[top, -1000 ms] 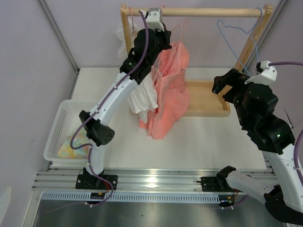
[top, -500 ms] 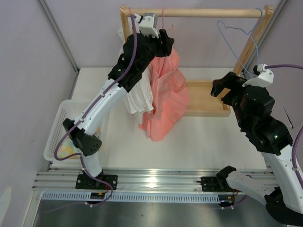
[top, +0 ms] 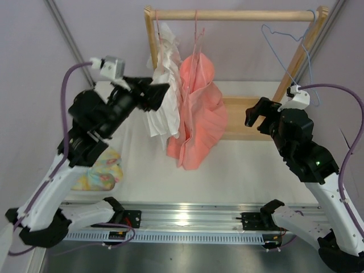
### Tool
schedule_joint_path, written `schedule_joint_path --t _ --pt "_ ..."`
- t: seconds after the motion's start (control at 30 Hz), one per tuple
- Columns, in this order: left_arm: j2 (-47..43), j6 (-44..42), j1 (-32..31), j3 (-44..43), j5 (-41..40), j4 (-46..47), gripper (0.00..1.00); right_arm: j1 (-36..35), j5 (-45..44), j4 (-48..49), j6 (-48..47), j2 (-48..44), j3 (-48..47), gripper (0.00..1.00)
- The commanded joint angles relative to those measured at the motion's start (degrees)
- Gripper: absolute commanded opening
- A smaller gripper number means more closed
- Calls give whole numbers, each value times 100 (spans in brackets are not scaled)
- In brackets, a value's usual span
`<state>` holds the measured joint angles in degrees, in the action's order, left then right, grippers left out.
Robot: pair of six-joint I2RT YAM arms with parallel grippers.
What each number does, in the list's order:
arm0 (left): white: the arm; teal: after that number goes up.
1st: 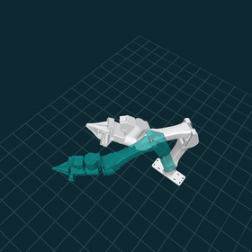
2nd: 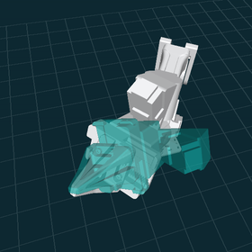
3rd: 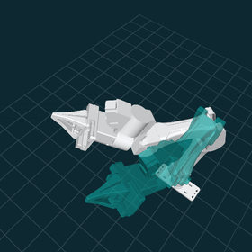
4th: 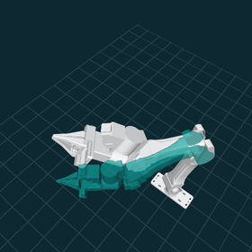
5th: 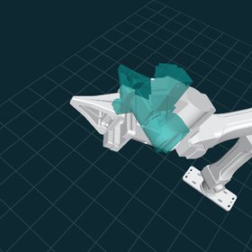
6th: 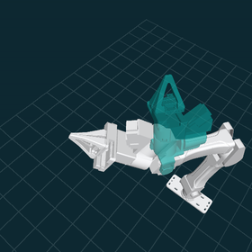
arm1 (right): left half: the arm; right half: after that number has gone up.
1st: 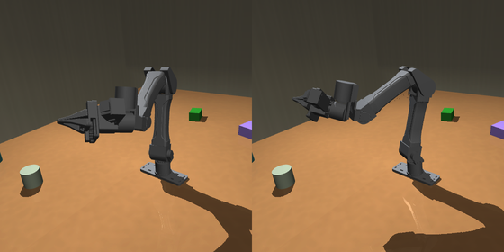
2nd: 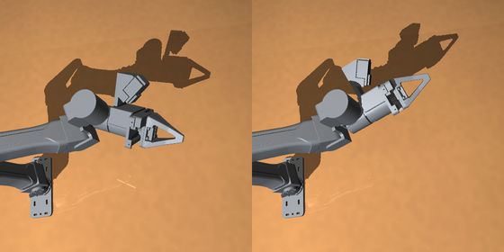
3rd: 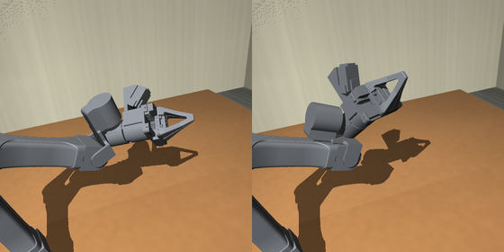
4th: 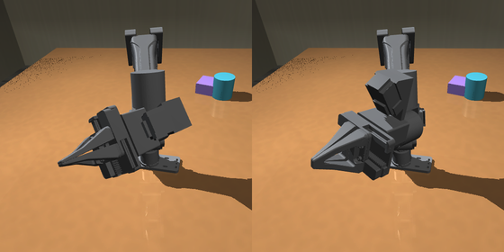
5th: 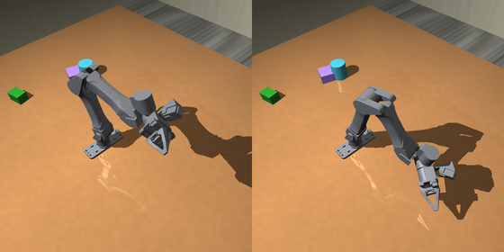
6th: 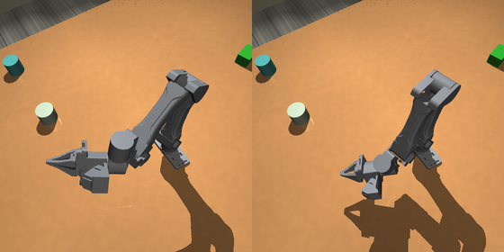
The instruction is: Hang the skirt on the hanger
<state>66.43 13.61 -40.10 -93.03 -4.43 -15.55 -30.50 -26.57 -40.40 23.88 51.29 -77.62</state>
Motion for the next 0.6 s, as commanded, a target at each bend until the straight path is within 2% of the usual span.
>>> schedule_joint_path --t 0.0,0.03,0.1,0.13,0.23,0.4,0.57 --pt "-1156 457 -33 1171 -233 -184 71 27 380 181 107 -206 500 99" --pt "-1429 520 -42 1887 -312 -255 71 35 459 278 126 -242 651 100" --pt "-2121 538 -51 2288 -401 -491 71 35 565 322 178 -365 1054 99" --pt "-2309 555 -51 2742 -523 -606 70 35 504 349 205 -409 1196 99" --pt "-2837 485 -51 3306 -647 -949 71 44 407 480 249 -611 1732 99" --pt "-3110 572 -51 3870 -797 -1249 70 44 389 419 337 -664 1917 99" --pt "-3233 599 -51 4074 -849 -1266 70 53 346 393 301 -646 1997 99"
